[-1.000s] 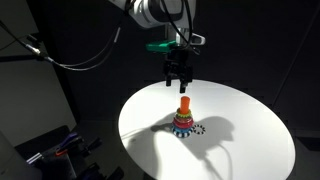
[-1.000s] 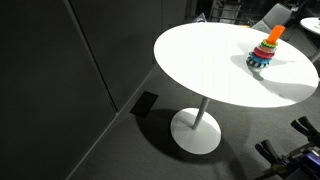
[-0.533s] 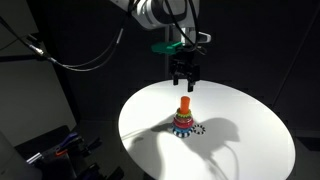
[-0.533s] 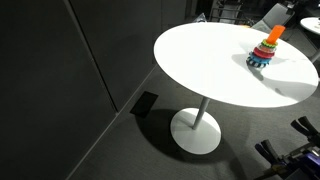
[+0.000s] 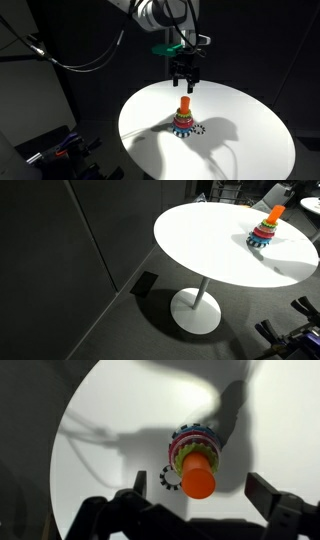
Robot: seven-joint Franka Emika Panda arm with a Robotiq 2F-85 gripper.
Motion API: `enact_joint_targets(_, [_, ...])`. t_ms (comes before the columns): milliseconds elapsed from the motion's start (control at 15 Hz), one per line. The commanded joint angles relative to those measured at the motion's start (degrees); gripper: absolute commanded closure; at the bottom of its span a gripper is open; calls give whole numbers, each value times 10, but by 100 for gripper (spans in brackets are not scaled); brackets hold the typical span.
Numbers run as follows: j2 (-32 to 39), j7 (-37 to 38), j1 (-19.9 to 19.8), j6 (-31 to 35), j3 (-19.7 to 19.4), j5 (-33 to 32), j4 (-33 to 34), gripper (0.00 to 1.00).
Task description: Place the black and white ring on the stack
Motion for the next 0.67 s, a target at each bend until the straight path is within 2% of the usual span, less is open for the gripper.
enact_joint_targets(0, [11, 3, -5, 8, 4, 3, 6, 0])
enact_joint_targets(600, [47, -5, -9, 86, 9, 20, 4, 0])
